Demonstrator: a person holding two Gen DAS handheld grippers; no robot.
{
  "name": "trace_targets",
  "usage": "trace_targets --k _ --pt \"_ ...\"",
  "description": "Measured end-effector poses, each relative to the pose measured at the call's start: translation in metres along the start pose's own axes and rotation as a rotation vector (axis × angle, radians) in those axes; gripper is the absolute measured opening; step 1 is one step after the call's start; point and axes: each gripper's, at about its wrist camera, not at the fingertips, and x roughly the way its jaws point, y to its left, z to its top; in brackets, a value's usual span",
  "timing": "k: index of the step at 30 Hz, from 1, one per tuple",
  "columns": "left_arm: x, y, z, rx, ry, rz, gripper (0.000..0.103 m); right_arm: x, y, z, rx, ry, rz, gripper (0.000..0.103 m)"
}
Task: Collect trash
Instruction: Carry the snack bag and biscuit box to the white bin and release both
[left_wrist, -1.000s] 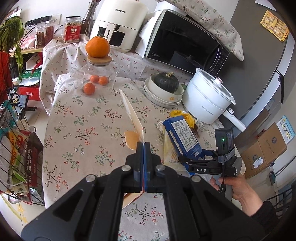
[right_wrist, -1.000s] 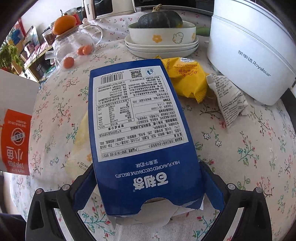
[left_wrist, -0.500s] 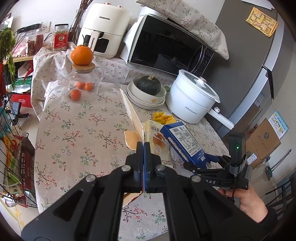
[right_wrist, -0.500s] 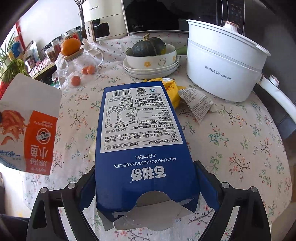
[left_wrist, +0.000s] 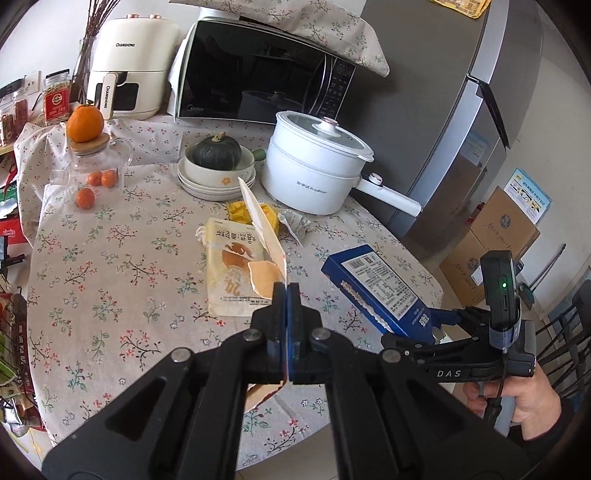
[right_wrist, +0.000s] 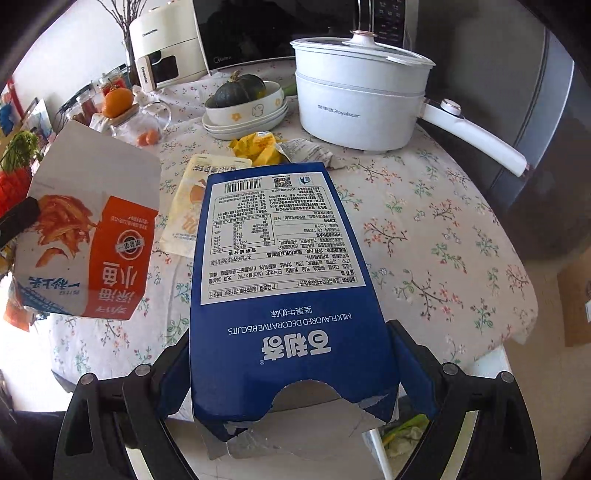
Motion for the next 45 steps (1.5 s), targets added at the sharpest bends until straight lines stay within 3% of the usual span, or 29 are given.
trace_targets --k 12,28,33,40,42,44,45 --pt "0.022 -0.078 -0.014 0.126 0.047 -0.120 0.001 -0.052 -0.071 -0.045 0.083 -0.004 -0.065 0.095" --pt "0.069 -0.199 -0.037 0.214 0.123 -0.406 0.001 -0.084 -0.177 -0.114 0.245 0.033 -0.156 0.095" --pt "0.093 -0.227 -0.057 0.253 0.175 -0.434 0.001 -0.086 -0.213 -0.139 0.304 0.063 -0.191 0.095" --pt "0.120 -0.243 -0.077 0.311 0.206 -0.408 0.001 -0.081 -0.242 -0.166 0.343 0.109 -0.213 0.095" --pt "0.126 -0.243 -0.079 0.322 0.208 -0.378 0.004 -0.079 -0.244 -0.169 0.340 0.120 -0.215 0.095" --pt "0.129 -0.241 -0.079 0.327 0.215 -0.361 0.030 -0.077 -0.243 -0.170 0.335 0.130 -0.212 0.095" --pt "0.129 -0.238 -0.078 0.325 0.210 -0.348 0.037 -0.078 -0.242 -0.171 0.333 0.134 -0.212 0.095"
